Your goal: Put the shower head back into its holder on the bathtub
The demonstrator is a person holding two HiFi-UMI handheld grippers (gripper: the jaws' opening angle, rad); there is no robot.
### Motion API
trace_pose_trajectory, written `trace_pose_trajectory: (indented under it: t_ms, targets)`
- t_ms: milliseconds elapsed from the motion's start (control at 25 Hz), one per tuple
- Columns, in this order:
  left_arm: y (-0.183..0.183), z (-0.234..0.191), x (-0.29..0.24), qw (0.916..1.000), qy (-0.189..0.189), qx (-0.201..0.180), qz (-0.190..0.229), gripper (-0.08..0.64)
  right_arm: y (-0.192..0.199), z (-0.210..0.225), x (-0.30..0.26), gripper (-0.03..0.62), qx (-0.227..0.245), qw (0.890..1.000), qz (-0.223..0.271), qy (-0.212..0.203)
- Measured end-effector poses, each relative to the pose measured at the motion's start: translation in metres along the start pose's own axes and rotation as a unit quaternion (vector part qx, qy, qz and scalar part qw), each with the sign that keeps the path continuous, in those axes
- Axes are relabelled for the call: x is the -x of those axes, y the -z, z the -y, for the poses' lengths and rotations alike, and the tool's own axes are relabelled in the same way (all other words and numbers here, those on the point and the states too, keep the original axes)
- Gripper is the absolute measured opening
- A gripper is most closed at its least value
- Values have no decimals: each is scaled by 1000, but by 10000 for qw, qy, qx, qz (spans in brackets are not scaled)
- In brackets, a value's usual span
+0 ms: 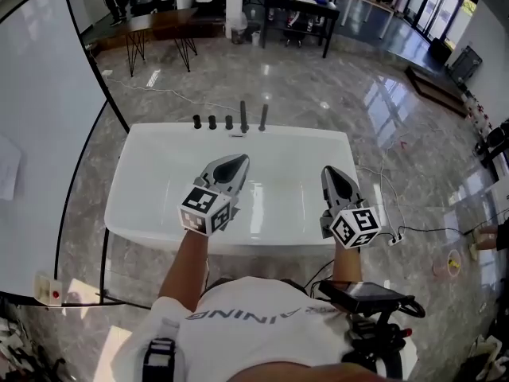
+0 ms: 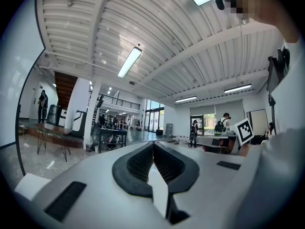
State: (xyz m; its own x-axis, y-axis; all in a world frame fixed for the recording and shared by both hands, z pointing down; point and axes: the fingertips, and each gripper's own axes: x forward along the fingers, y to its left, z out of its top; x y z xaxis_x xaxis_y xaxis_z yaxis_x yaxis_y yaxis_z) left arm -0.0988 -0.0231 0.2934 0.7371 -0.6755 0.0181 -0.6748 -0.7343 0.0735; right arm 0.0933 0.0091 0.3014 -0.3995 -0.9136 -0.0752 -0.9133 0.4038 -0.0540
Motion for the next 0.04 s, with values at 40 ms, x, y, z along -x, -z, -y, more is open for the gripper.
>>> trace_pose_trajectory:
  t_ms: [40]
  targets:
    - [2,0,1,10000,20,3,-11,14,2,-1,0,12,-19,10000,-5,10]
